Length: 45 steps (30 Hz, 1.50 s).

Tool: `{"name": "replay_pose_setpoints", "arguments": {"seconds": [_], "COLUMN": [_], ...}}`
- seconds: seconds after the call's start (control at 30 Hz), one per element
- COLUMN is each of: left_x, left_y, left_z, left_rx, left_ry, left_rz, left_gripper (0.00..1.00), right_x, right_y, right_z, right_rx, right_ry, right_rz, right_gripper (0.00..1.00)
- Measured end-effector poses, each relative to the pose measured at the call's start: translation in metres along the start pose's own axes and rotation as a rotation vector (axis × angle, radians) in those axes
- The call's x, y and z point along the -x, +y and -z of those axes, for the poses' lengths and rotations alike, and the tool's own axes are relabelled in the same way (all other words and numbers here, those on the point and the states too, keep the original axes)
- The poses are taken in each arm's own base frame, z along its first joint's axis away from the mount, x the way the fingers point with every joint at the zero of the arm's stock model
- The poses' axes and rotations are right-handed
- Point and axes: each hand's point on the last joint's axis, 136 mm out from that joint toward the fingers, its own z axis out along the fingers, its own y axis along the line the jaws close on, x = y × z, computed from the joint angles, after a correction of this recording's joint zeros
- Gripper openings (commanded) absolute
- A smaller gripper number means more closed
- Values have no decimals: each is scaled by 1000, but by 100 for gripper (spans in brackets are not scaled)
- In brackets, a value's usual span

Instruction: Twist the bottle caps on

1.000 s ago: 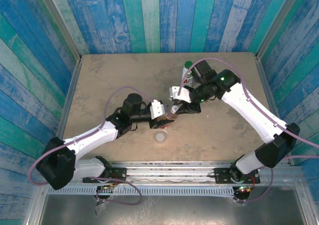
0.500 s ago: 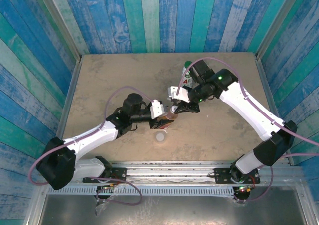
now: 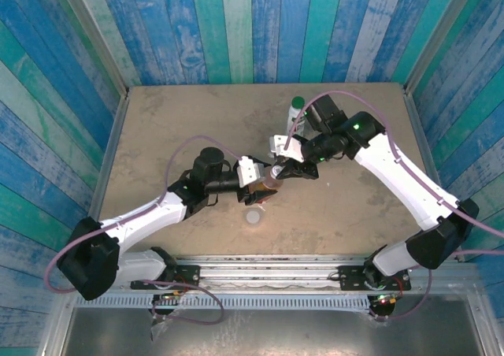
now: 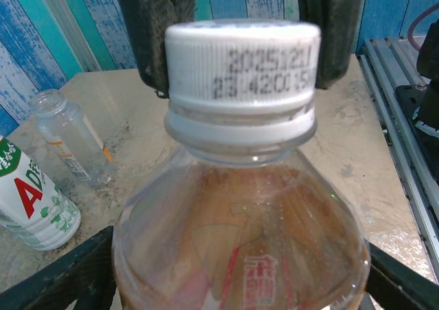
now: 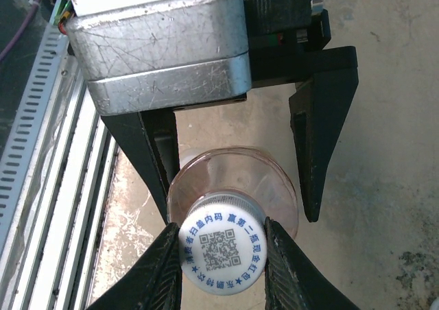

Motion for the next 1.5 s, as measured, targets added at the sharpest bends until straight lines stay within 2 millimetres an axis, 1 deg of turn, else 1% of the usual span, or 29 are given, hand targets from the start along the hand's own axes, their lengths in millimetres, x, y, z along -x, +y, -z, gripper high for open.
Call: {"name": "replay_pose_setpoints", "arguments": {"seconds": [0.1, 0.27, 0.33, 0.4, 0.47, 0.57, 0.63, 0.73, 0.8, 0.83, 0.93, 1.0, 1.03, 1.1, 1.17, 1.23, 1.27, 1.3, 1.33, 1.37, 1.5], "left_x": [0, -6, -6, -5, -4, -5, -5, -6, -7, -8, -12, -14, -15, -18, -19, -19, -19, -19, -19, -19, -21], "left_y": [0, -2, -2, -3, -3, -4, -3, -1, 3, 6, 14, 20, 23, 26, 29, 30, 31, 32, 33, 33, 30], "left_z": [0, 0, 0, 0, 0, 0, 0, 0, 0, 0, 1, 1, 2, 2, 2, 2, 2, 3, 3, 3, 3], "left_rx": [5, 10, 10, 8, 4, 2, 6, 22, 42, 59, 109, 141, 157, 179, 192, 199, 203, 207, 212, 214, 193], "left_ry": [-9, -6, -10, -16, -19, -17, -15, -9, -2, 4, 26, 37, 45, 58, 65, 66, 66, 66, 67, 68, 73], "left_rz": [1, 11, 18, 16, 11, 2, 1, 2, 1, 1, -2, -5, -6, -8, -10, -11, -12, -13, -13, -13, -18], "left_gripper": [76, 76, 70, 60, 53, 48, 46, 46, 46, 46, 45, 45, 45, 45, 45, 46, 46, 46, 47, 47, 48], "right_x": [2, 8, 9, 10, 10, 9, 9, 9, 8, 8, 6, 6, 4, 3, 1, 1, 2, 1, 0, -1, 3], "right_y": [0, 3, 4, 4, 4, 3, 1, -2, -5, -8, -16, -22, -26, -29, -31, -33, -33, -33, -32, -30, -17], "right_z": [1, 6, 7, 9, 9, 9, 10, 9, 9, 8, 4, 3, 3, 2, 1, 1, 1, 2, 3, 5, 20], "right_rx": [-5, -10, -14, -22, -23, -29, -34, -48, -65, -79, -137, -180, -210, -243, -262, -273, -276, -282, -283, -283, -288], "right_ry": [-14, -43, -52, -60, -66, -66, -65, -61, -58, -56, -45, -46, -47, -56, -69, -79, -82, -81, -76, -71, -71], "right_rz": [-2, -6, -3, 0, -2, -20, -45, -113, -173, -216, -388, -528, -627, -795, -931, -990, -991, -981, -933, -888, -555], "right_gripper": [19, 18, 18, 18, 18, 18, 14, 11, 6, 5, 5, 5, 4, 13, 28, 42, 49, 56, 62, 65, 68]}}
